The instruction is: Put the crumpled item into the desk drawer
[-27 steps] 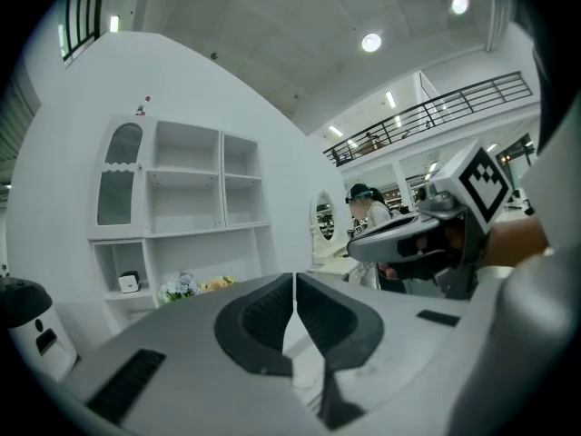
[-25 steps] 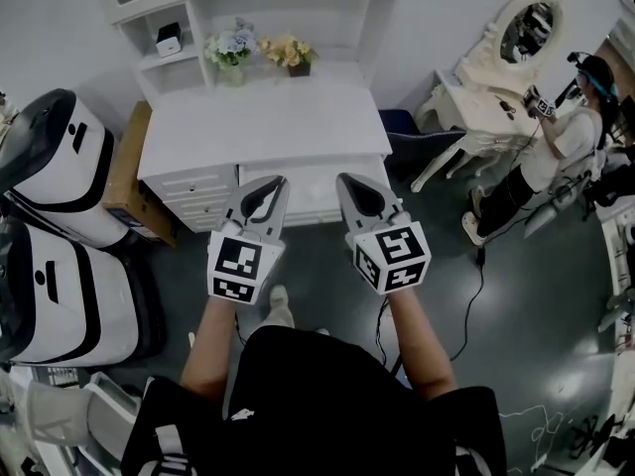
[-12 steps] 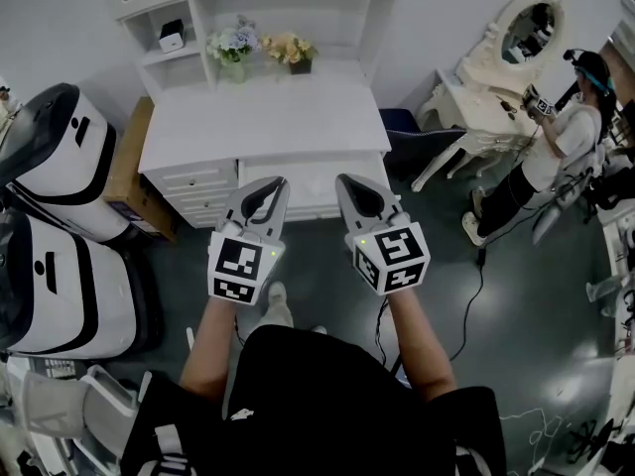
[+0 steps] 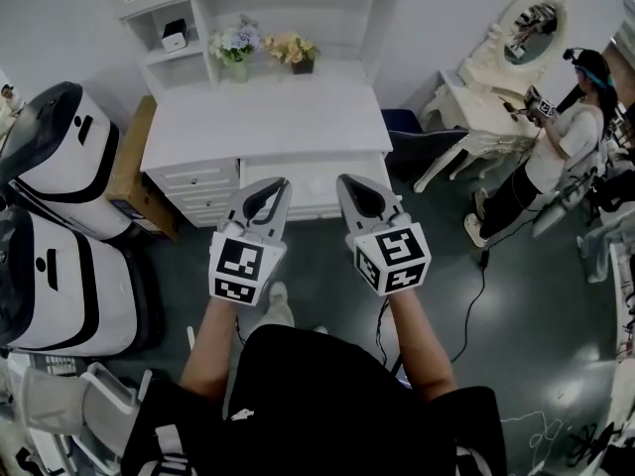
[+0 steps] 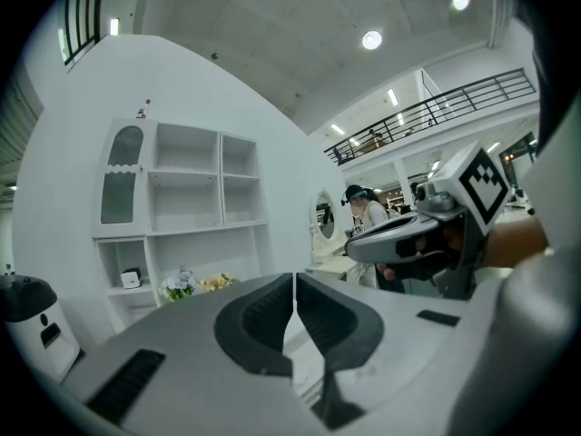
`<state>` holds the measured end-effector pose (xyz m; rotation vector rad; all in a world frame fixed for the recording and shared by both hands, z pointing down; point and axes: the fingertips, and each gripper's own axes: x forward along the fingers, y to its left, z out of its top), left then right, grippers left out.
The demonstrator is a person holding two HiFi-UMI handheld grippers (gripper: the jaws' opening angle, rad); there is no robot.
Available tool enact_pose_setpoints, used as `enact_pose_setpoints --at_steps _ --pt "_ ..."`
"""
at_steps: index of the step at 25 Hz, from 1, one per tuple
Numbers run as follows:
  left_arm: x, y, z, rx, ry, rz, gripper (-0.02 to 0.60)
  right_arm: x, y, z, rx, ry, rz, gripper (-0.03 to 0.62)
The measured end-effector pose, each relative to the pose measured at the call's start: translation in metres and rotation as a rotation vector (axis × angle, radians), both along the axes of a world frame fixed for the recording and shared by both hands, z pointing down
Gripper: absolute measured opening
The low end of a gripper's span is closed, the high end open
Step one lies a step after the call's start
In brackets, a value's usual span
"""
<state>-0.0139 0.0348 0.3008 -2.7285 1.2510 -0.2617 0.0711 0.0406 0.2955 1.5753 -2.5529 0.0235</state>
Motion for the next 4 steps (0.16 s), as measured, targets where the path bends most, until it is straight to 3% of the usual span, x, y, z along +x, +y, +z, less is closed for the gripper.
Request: enact_pose_setpoints --at_steps 4 --pt "0.0026 0.0017 0.0004 0.002 -0.002 0.003 0.011 0.0013 0.0010 0.0015 -0.002 -0.001 0.000 -0.005"
